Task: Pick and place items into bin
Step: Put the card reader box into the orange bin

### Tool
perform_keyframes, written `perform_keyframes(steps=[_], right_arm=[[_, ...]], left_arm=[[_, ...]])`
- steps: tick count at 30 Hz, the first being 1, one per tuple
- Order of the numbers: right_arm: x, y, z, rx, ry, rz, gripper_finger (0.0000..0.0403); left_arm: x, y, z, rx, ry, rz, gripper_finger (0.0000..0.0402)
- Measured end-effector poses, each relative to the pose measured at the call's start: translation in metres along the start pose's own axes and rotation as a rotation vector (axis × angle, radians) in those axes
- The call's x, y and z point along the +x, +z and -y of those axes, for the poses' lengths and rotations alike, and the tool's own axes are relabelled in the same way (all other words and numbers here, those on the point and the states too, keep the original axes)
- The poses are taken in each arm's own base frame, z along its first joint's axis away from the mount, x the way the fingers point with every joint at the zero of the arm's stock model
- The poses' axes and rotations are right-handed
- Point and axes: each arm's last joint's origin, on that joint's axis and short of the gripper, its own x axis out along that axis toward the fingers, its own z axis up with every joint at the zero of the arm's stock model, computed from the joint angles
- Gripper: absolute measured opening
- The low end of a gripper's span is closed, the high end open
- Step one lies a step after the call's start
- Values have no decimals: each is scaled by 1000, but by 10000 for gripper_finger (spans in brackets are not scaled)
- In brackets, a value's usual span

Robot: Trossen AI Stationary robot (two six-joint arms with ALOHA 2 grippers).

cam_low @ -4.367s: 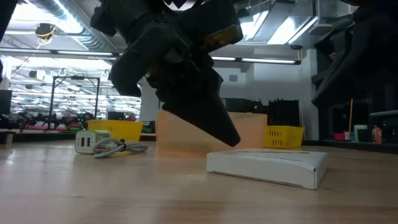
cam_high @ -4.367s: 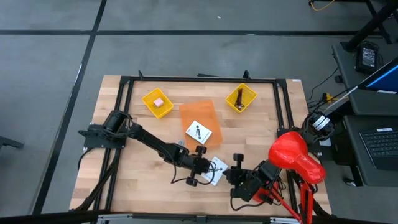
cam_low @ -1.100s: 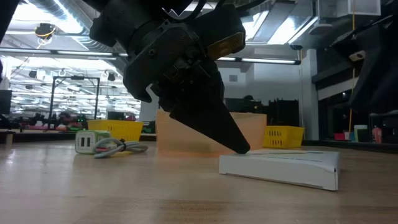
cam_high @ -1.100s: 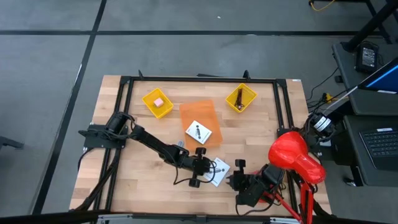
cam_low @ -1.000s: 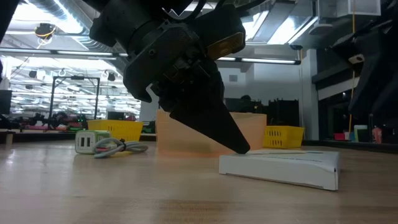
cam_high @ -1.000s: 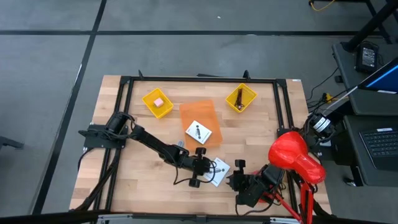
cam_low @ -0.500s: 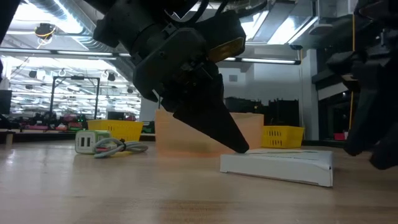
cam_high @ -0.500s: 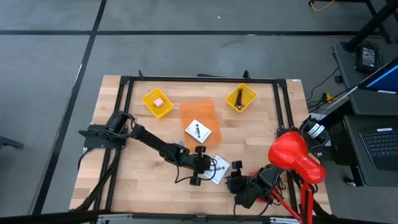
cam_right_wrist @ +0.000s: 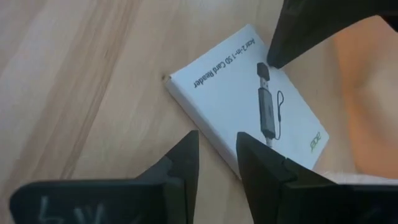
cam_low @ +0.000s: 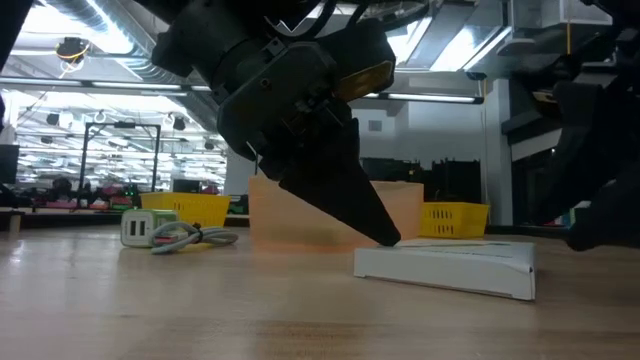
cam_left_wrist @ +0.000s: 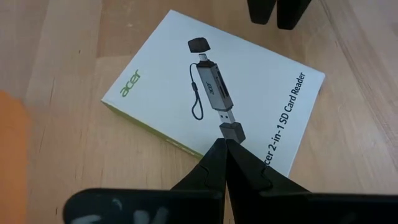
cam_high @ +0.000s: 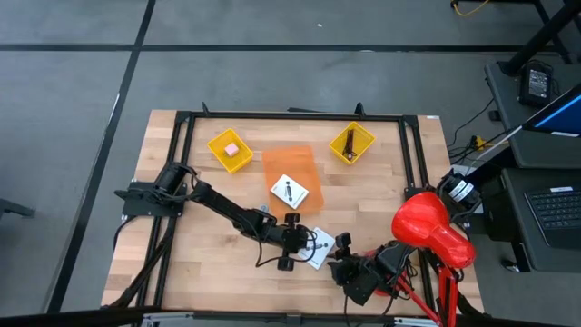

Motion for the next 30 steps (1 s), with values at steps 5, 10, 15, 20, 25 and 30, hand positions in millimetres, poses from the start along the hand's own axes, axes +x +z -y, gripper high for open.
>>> perform_keyframes(steps=[5,10,15,20,25,30], right_arm=[[0,0,0,-50,0,0,98],[9,-5,-5,-158,-4,-23,98],[20,-12,-12,-223,-92,-29,98],[22,-12,-12,-225,-131,-20,98],[23,-6,-12,-240,-152,-14,98],[22,-4,-12,-274,-149,-15,98]], left_arm=[[0,0,0,0,-5,-1,1],[0,0,0,0,-13,-1,1],[0,0,0,0,-15,0,1],[0,0,1,1,-16,-2,2],[0,0,1,0,-23,1,2],[0,0,1,0,-34,1,2]])
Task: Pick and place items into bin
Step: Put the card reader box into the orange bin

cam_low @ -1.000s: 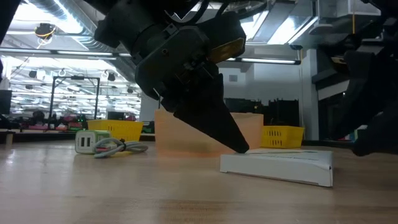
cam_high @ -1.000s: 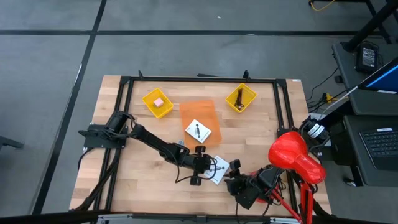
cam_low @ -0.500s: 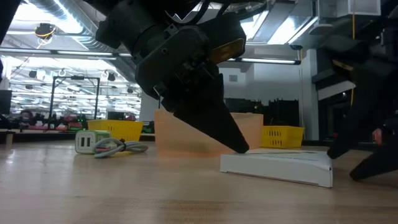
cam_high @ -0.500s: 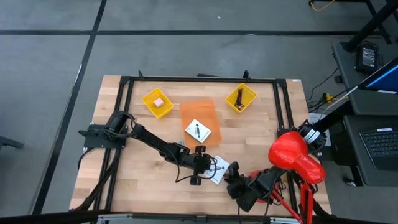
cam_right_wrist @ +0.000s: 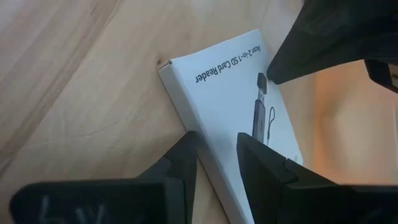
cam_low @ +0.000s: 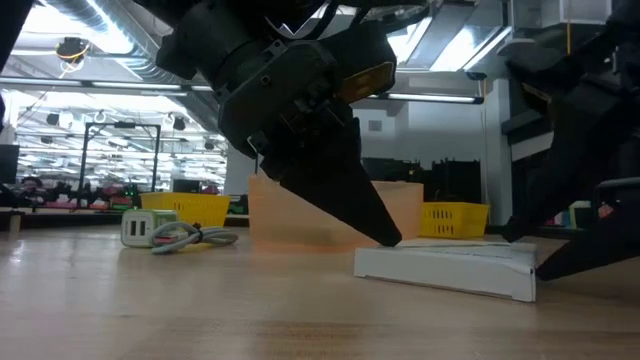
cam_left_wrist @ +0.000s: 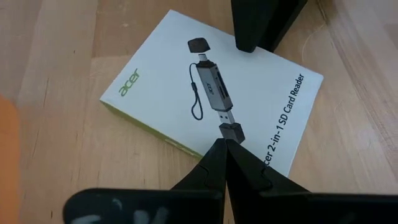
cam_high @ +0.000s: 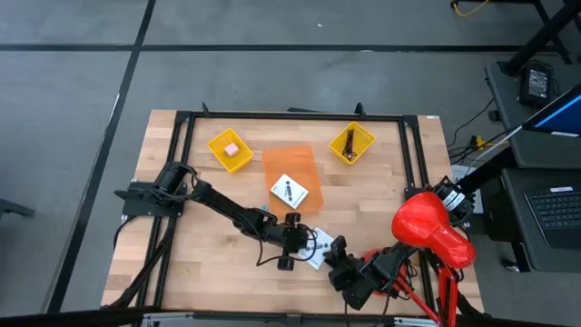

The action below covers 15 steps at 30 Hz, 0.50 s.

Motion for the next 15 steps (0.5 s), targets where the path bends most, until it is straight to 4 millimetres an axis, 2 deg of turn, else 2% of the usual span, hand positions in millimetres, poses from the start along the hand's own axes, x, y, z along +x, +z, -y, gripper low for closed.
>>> perform_keyframes(steps=[15], right_arm=[[-3,8,3,-41,-87,38,99]], left_arm=[[0,0,0,-6,-12,-4,2]])
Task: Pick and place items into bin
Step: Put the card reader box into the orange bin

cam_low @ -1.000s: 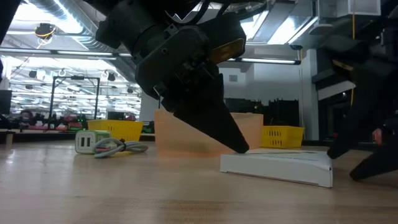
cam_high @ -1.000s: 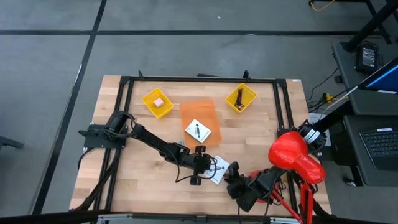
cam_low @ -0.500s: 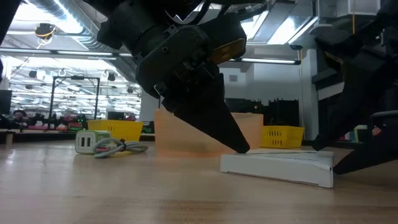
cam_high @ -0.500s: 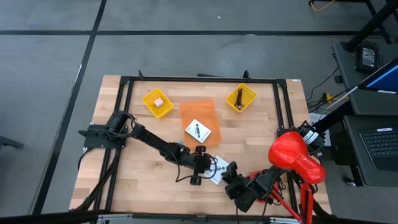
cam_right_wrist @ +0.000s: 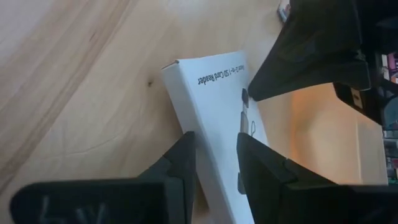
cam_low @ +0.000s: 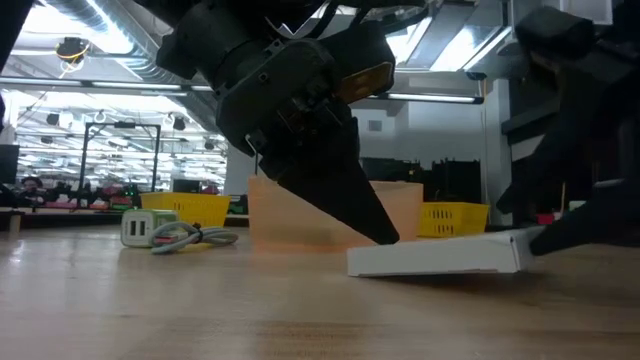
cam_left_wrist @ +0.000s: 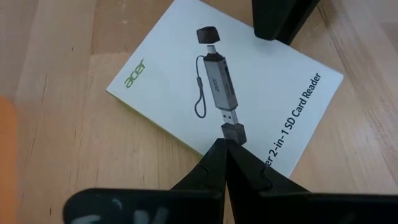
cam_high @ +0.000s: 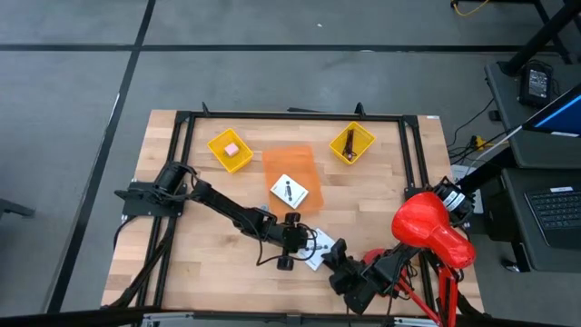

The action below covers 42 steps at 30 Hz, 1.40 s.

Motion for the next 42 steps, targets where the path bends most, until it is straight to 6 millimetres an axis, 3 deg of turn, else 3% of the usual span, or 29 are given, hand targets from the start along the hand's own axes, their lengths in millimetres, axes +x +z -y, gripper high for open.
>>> perform_keyframes(steps=[24,35,42], right_arm=[[-1,5,3,-20,-70,24,98],[-1,8,14,-9,-318,16,98],[3,9,12,-24,-246,25,98]], left_arm=[[0,2,2,-22,-17,23,2],[3,2,5,-19,-80,43,2],[3,2,5,-18,-74,44,2]])
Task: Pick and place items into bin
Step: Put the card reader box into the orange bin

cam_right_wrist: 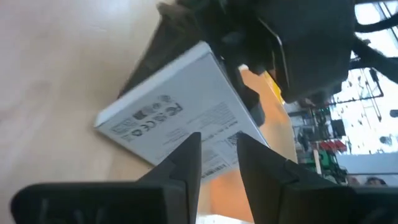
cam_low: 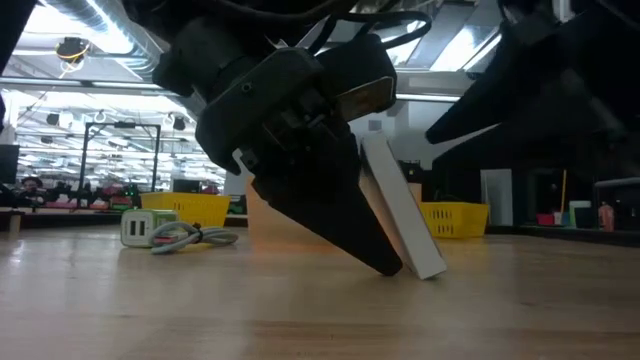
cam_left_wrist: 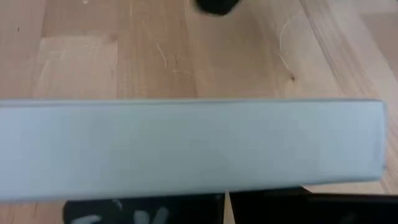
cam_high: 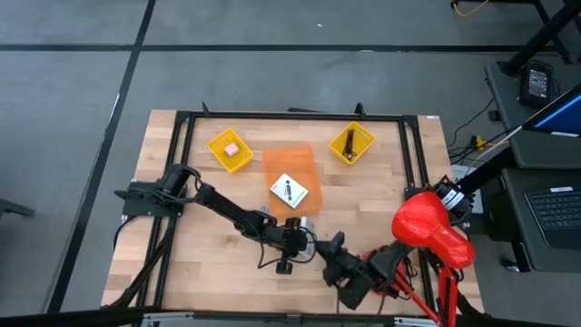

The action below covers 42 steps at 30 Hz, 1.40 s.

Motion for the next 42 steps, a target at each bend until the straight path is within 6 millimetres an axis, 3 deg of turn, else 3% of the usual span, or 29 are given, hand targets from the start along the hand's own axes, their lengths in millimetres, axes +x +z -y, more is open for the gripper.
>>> perform_keyframes(steps=[11,28,42], right_arm=[[-1,2,1,24,-34,6,98],[-8,10,-1,418,4,66,98],[-14,16,-2,435,1,106,98]], left_arm=[[0,0,0,2,15,-1,2],[-1,0,0,21,20,-3,2],[-1,2,1,42,35,-12,2]])
